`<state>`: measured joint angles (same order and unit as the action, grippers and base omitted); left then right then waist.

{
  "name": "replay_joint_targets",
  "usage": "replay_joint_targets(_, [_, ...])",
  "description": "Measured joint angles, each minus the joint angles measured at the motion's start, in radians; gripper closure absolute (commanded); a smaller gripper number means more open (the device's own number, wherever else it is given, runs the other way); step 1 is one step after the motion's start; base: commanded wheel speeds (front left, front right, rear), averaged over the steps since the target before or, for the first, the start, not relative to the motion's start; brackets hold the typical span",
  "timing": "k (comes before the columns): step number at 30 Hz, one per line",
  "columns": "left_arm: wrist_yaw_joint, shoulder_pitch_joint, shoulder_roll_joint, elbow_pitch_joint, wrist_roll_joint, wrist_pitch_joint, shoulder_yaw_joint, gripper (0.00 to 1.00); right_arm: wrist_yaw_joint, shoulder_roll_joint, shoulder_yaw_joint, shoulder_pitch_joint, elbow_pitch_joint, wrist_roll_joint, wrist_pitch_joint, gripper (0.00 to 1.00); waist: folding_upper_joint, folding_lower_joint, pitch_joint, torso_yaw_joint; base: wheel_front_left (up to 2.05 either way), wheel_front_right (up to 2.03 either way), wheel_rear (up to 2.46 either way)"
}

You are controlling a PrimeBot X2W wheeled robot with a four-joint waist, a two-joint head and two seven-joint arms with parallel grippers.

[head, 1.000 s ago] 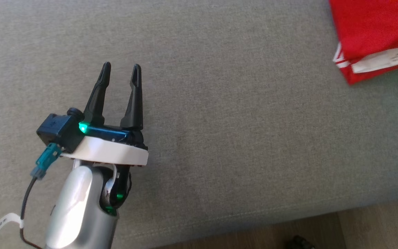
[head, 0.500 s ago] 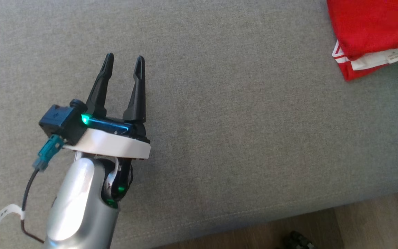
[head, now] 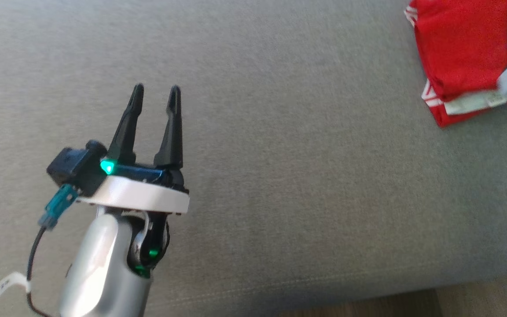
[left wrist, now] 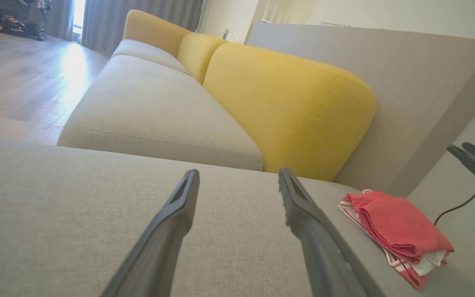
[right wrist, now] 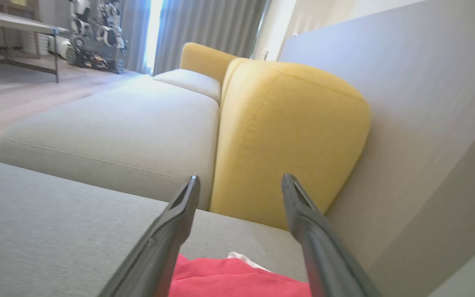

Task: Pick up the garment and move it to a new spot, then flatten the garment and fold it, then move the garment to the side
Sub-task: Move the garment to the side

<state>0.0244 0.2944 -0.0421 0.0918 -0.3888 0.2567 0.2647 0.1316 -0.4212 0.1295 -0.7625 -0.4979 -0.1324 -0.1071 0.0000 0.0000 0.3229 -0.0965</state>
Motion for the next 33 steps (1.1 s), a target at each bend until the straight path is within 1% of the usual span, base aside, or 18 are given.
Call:
replay_joint_targets(4, [-0.017,-0.033,0.0,-0.018,-0.012,0.0,-0.018,0.0,0.0,0.053,0.003,0.127,0.1,-0.02,-0.009,0.0,0.0,0.0,-0.047,0.035,0.0,0.0,0.0])
replay_joint_targets(8, [-0.016,-0.057,0.0,-0.027,0.008,0.0,-0.012,0.0,0.0,0.117,0.003,0.239,0.168,-0.028,-0.028,0.0,0.0,0.0,-0.093,0.066,0.0,0.0,0.0])
replay_joint_targets(10, [-0.017,-0.076,0.0,-0.028,0.008,0.0,-0.008,0.0,0.0,0.157,-0.017,0.295,0.193,-0.045,-0.045,0.0,0.0,-0.0001,-0.117,0.081,0.0,0.0,0.0])
replay_joint_targets(15, [-0.043,-0.138,-0.001,-0.026,0.013,0.0,-0.014,0.0,0.0,0.246,-0.035,0.426,0.24,-0.033,-0.078,0.0,0.0,-0.0001,-0.168,0.109,0.0,0.0,0.0])
replay_joint_targets(16, [-0.043,-0.138,-0.001,-0.026,0.013,0.0,-0.014,0.0,0.0,0.246,-0.035,0.426,0.24,-0.033,-0.078,0.0,0.0,-0.0001,-0.168,0.109,0.0,0.0,0.0])
replay_joint_targets(19, [-0.051,-0.169,-0.001,-0.025,0.015,0.0,-0.013,0.0,0.0,0.292,-0.044,0.492,0.266,-0.012,-0.096,0.0,0.0,-0.0001,-0.191,0.116,0.0,0.0,0.0])
replay_joint_targets(23, [-0.06,-0.21,-0.002,-0.022,0.02,0.0,-0.015,0.0,0.0,0.323,-0.06,0.556,0.291,0.031,-0.115,0.0,0.0,-0.0001,-0.213,0.117,0.0,0.0,0.0])
replay_joint_targets(28, [-0.06,-0.229,-0.003,-0.024,0.029,0.0,-0.018,0.0,0.0,0.346,-0.075,0.599,0.295,0.077,-0.127,0.0,0.0,-0.0001,-0.219,0.118,0.0,0.0,0.0])
replay_joint_targets(33, [-0.07,-0.23,-0.003,-0.045,0.052,0.0,-0.02,0.0,0.0,0.352,-0.075,0.612,0.296,0.09,-0.136,0.0,0.0,-0.0001,-0.219,0.118,0.0,0.0,0.0])
